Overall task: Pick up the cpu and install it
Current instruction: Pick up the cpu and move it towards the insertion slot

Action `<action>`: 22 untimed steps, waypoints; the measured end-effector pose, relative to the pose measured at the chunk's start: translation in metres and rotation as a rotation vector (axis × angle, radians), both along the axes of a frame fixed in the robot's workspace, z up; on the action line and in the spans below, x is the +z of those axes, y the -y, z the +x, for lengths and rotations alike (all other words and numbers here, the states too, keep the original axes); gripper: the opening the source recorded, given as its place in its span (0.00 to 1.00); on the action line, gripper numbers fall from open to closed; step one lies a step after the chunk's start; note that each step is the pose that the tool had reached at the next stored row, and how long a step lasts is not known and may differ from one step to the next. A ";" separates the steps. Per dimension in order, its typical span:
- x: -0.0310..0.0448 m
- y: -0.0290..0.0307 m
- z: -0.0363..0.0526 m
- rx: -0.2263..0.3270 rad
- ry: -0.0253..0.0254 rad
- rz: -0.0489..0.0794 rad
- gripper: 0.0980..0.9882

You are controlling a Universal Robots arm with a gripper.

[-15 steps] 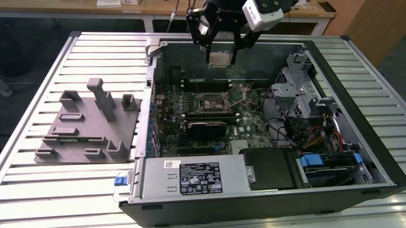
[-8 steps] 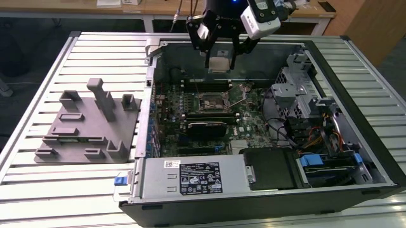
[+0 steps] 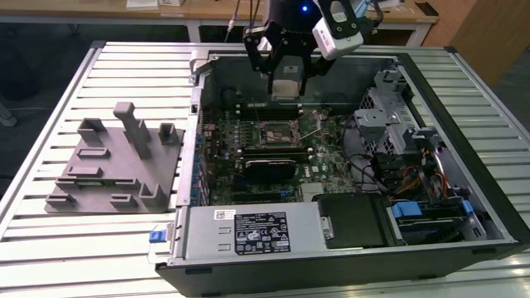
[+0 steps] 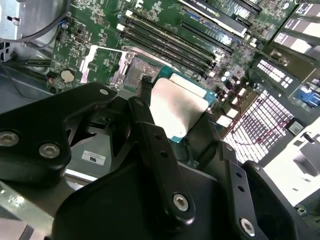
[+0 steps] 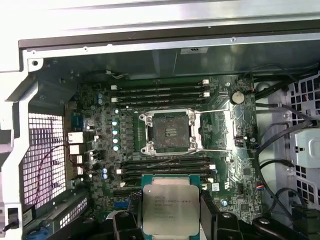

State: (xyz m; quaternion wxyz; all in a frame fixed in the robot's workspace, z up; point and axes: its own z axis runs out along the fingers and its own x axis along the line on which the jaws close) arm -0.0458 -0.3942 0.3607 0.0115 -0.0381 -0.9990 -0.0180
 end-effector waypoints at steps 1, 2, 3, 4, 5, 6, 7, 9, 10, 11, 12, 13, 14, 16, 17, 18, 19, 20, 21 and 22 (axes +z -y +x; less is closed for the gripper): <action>-0.0010 0.0000 0.0000 0.000 0.0000 0.000 0.50; -0.0019 0.0000 0.0000 0.000 0.0000 0.000 0.50; -0.0027 0.0000 0.0000 0.000 0.0001 0.000 0.50; -0.0034 0.0000 0.0000 0.000 0.0000 0.000 0.50; -0.0042 0.0000 0.0000 0.000 0.0000 0.000 0.50; -0.0049 0.0000 0.0000 0.000 0.0000 0.000 0.50; -0.0056 0.0000 0.0000 0.000 0.0000 0.000 0.50; -0.0069 0.0000 0.0000 0.000 0.0001 0.000 0.50; -0.0076 0.0000 0.0000 0.000 0.0000 0.000 0.50; -0.0082 0.0000 0.0000 0.000 0.0000 0.000 0.50; -0.0089 0.0000 0.0000 0.000 0.0000 0.000 0.50; -0.0095 0.0000 0.0000 0.000 0.0000 0.000 0.50; -0.0102 0.0000 0.0000 0.000 0.0000 0.000 0.50; -0.0117 0.0000 0.0000 0.000 0.0001 0.000 0.50; -0.0124 0.0000 0.0001 0.000 0.0001 0.000 0.50; -0.0131 0.0000 0.0001 0.000 0.0000 0.000 0.50; -0.0137 0.0000 0.0001 0.000 0.0001 0.000 0.50; -0.0144 0.0000 0.0001 0.000 0.0000 0.000 0.50; -0.0150 0.0000 0.0001 0.000 0.0000 0.000 0.50; -0.0156 0.0000 0.0001 0.000 0.0000 0.000 0.50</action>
